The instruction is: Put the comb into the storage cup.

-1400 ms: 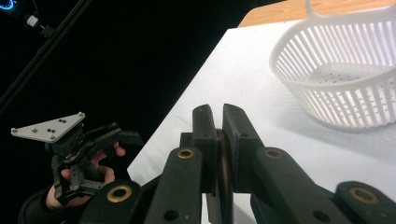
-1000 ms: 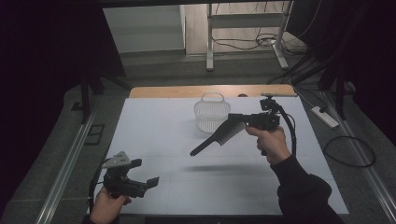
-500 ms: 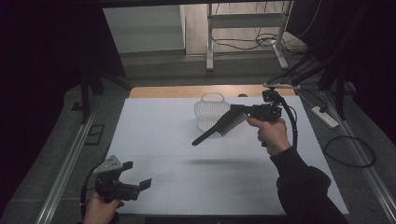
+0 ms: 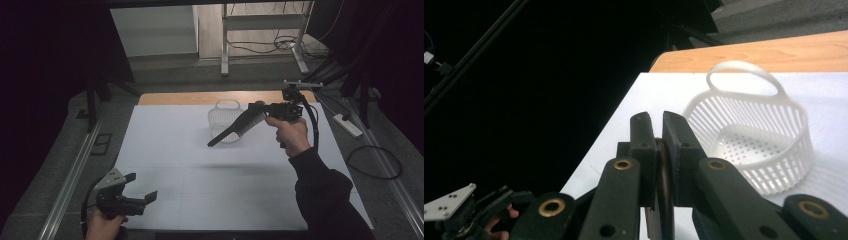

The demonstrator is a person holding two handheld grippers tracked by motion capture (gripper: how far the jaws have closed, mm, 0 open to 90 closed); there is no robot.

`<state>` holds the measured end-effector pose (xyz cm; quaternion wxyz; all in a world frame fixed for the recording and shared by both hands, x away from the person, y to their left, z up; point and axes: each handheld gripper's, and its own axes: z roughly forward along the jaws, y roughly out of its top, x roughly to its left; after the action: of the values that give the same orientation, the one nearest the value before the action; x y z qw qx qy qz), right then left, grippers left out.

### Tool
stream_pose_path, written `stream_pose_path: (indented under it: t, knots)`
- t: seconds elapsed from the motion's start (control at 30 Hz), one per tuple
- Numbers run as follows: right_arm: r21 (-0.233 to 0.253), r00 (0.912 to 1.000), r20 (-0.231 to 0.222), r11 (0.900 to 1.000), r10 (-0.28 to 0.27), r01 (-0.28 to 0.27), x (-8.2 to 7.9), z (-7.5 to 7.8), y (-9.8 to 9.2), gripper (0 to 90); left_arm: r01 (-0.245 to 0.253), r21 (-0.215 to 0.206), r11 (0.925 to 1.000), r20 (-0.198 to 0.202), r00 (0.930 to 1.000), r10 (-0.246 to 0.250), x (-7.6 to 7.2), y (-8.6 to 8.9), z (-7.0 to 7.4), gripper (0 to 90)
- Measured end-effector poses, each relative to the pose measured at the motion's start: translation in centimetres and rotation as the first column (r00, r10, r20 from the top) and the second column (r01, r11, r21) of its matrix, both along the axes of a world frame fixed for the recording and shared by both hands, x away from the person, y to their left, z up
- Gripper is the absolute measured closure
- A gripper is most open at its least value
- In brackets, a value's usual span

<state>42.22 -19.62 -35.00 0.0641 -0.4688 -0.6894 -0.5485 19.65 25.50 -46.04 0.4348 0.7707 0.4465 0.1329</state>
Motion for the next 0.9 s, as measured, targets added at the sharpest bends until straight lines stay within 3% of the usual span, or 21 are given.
stream_pose_path:
  t: [0.3, 0.7, 0.9]
  knots:
    - [-0.009, 0.9993, 0.009, 0.999, -0.036, 0.036, 1.1, 0.7, -0.3, 84.3, -0.011, 0.006, 0.9999, 0.011, 0.9999, 0.011, 0.1, 0.1, -0.1, 0.0]
    - [-0.019, 0.9962, 0.019, 0.996, -0.085, 0.085, 2.5, 1.3, -0.6, 84.3, -0.023, 0.001, 0.9997, -0.016, 0.9996, 0.023, 0.3, 0.2, -0.2, 0.4]
    - [-0.021, 0.9935, 0.021, 0.993, -0.112, 0.113, 3.2, 1.4, -0.8, 84.3, -0.017, 0.022, 0.9996, -0.022, 0.9996, 0.017, 0.4, -0.1, -0.2, 0.8]
